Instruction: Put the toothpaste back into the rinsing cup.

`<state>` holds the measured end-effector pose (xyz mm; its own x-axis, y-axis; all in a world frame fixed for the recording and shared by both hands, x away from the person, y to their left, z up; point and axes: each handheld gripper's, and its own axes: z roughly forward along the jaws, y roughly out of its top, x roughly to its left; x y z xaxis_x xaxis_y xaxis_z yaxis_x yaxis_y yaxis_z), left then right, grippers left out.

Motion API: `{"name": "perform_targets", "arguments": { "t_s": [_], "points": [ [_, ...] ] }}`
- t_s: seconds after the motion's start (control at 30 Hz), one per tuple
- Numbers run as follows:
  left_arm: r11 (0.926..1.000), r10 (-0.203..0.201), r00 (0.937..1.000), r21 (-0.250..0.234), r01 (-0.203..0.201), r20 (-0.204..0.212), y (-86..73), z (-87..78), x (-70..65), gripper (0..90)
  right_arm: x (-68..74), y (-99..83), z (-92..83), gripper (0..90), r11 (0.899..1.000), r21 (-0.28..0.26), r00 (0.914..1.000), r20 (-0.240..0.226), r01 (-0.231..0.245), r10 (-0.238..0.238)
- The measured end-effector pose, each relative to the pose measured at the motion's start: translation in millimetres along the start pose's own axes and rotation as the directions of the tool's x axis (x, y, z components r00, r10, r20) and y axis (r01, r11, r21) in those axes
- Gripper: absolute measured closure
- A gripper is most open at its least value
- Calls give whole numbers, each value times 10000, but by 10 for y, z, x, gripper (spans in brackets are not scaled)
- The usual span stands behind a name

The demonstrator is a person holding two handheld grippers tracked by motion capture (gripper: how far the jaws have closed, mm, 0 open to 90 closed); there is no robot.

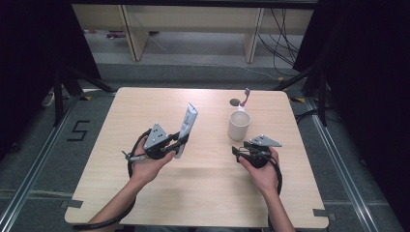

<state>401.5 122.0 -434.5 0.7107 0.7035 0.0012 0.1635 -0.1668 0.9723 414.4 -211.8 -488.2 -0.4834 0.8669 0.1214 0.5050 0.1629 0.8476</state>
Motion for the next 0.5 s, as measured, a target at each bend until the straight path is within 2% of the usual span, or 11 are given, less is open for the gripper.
{"name": "perform_targets", "arguments": {
  "t_s": [0.07, 0.13, 0.2, 0.23, 0.3, 0.33, 0.37, 0.4, 0.47, 0.5],
  "points": [
    [9999, -46, 10000, -124, 46, -7, -1, 8, 2, 745, 20, -11, -15, 436, 9996, 130, 9997, 40, -260, 260],
    [9997, -86, 10000, -218, 86, -38, -5, 14, 5, 746, 16, -15, -12, 437, 9997, 44, 9997, -59, -252, 252],
    [9992, -100, 9999, -379, 97, -101, -15, 18, 7, 746, 0, -7, -19, 438, 9999, 65, 9999, 42, -110, 110],
    [9993, -146, 9999, -353, 143, -66, -15, 21, 9, 745, 14, -1, -38, 438, 9995, 114, 9996, 22, -287, 287],
    [9986, -166, 9998, -502, 160, -119, -22, 16, 4, 745, -1, 10, -32, 438, 10000, -27, 9999, -112, -54, 54],
    [9987, -188, 9998, -471, 184, -80, -19, 14, 5, 745, 3, 15, -46, 438, 9999, -27, 9999, -56, -99, 98],
    [9983, -171, 9998, -561, 164, -131, -21, 12, 1, 746, -5, 23, -62, 438, 9999, -43, 9999, 82, 105, -104],
    [9982, -140, 9998, -588, 132, -136, -18, 9, 1, 746, 11, 17, -52, 438, 9997, -226, 10000, 33, -81, 82],
    [9976, -181, 9997, -670, 171, -140, -14, 11, -5, 746, 22, 18, -56, 438, 9997, -158, 9997, -139, -206, 204],
    [9975, -176, 9998, -688, 167, -131, -9, 11, -10, 746, 25, 19, -59, 438, 9997, -216, 9999, 10, -137, 137]
  ]
}}
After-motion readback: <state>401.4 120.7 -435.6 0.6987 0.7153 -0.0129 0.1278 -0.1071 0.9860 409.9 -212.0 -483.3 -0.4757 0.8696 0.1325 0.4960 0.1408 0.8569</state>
